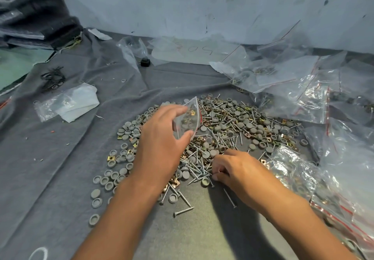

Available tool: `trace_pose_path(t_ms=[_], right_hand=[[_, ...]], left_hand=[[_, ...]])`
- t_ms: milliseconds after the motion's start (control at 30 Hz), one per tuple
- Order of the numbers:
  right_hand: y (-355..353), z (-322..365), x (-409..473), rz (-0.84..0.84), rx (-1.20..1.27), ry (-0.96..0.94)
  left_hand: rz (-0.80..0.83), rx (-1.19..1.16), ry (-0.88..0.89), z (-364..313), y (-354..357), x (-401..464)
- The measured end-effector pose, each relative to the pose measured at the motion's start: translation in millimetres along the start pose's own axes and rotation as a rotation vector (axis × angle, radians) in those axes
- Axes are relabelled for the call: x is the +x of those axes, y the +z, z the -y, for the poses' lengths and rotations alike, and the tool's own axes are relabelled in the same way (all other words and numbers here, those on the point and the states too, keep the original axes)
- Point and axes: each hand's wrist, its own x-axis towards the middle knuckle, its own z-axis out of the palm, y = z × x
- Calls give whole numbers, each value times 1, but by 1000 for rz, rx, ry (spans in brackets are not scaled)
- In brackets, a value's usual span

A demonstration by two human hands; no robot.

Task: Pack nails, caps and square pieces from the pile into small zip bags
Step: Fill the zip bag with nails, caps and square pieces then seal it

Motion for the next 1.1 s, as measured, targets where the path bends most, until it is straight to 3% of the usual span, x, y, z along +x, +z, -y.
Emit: trace_pose_path(t_ms=[267,467,633,833,1100], right_hand=[[2,1,-7,-32,27,-38],[10,7,-6,-98,-42,-34],[15,1,-11,-135,-51,-98],[3,-9,-6,-173,219,-68],[-23,-17,-11,-197,664,-26]], left_hand=[[-102,-330,-220,10,-17,9],[-163,-1316,-514,27,-44,26],[-82,-1685,-606,33,-51,27],[-56,-1843,-668,30,-53,26],[-68,-1753,-656,27,-49,24]])
